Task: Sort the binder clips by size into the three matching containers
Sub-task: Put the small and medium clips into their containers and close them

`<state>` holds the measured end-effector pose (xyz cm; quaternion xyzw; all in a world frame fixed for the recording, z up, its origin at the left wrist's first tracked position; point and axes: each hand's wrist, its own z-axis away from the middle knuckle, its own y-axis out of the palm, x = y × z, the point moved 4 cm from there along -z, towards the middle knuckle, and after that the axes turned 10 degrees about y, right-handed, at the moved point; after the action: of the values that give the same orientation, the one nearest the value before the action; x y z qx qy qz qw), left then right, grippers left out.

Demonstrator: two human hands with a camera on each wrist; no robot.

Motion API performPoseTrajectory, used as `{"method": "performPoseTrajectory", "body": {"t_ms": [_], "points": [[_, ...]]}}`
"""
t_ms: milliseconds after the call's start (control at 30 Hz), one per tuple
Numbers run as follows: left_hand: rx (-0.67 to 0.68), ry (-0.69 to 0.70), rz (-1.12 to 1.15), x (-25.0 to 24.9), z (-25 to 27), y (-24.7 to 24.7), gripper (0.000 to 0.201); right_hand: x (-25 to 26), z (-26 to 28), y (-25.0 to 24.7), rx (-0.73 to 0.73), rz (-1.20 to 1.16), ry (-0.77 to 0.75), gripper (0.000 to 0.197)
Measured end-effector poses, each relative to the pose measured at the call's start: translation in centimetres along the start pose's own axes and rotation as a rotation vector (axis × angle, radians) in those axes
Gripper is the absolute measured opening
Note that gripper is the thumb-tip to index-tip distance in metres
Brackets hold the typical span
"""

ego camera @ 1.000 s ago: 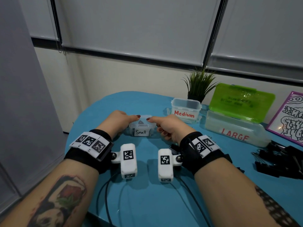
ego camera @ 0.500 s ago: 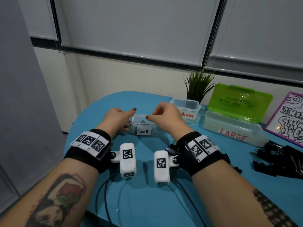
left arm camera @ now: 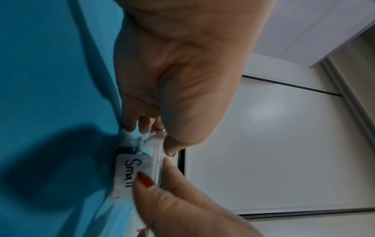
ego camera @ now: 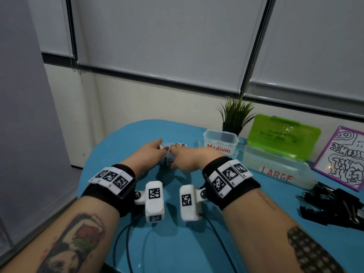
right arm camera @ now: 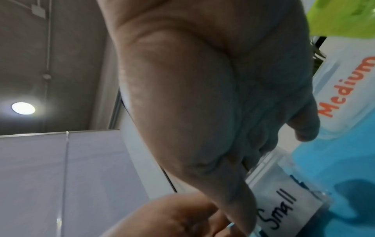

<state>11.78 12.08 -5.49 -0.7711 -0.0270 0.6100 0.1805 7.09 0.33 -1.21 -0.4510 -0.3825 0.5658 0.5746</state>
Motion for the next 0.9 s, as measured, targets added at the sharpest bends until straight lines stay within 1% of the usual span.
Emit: {"method": "performPoseTrajectory", "body": {"t_ms": [67, 133, 167, 200, 267, 367, 467, 567, 633, 700, 767, 833, 900], "points": [[-0.001, 0.009, 0.099, 0.0, 0.1, 0.2, 0.015, 0.0, -1.4, -0.6, 0.006, 0.041, 0.026, 0.065], [0.037, 0.018, 0.191, -0.1, 0.3, 0.6, 0.021, 0.0, -3.0, -1.1, -0.004, 0.084, 0.052, 0.077], [0.080, 0.022, 0.227, -0.1, 0.2, 0.8, 0.023, 0.0, -3.6, -1.3, -0.003, 0.087, 0.072, 0.075], [0.109, 0.026, 0.264, -0.2, 0.3, 0.9, 0.027, 0.0, -3.6, -1.6, -0.009, 0.073, 0.092, 0.066], [0.119, 0.011, 0.318, -0.2, 0.4, 1.0, 0.032, 0.3, -3.7, -2.1, -0.035, 0.028, 0.099, 0.052], [0.095, -0.016, 0.365, -0.2, 0.3, 1.0, 0.031, 0.5, -4.4, -2.2, -0.075, 0.011, 0.103, 0.052], [0.075, -0.023, 0.391, -0.5, 0.8, 1.1, 0.029, -0.1, -4.2, -2.2, -0.100, -0.109, 0.127, 0.054], [0.055, -0.039, 0.338, -0.3, 0.6, 0.8, 0.033, -2.1, -2.3, -3.1, -0.124, -0.303, 0.134, 0.068], [0.020, -0.037, 0.241, -0.1, 0.3, 0.5, 0.033, -4.1, -0.1, -3.9, -0.147, -0.458, 0.141, 0.071], [-0.069, -0.072, 0.180, 0.3, 0.3, 0.2, 0.032, -6.4, 2.8, -4.4, -0.176, -0.552, 0.130, 0.063], [-0.149, -0.092, 0.144, 0.3, 0.6, 0.3, 0.028, -8.8, 5.2, -4.2, -0.197, -0.620, 0.106, 0.047], [-0.159, -0.095, 0.128, -0.2, 1.3, 1.2, 0.019, -11.5, 7.3, -3.1, -0.200, -0.731, 0.113, 0.033], [-0.114, -0.112, 0.088, -1.0, 2.1, 2.4, 0.020, -14.0, 9.0, -1.6, -0.204, -0.829, 0.153, 0.028]]}}
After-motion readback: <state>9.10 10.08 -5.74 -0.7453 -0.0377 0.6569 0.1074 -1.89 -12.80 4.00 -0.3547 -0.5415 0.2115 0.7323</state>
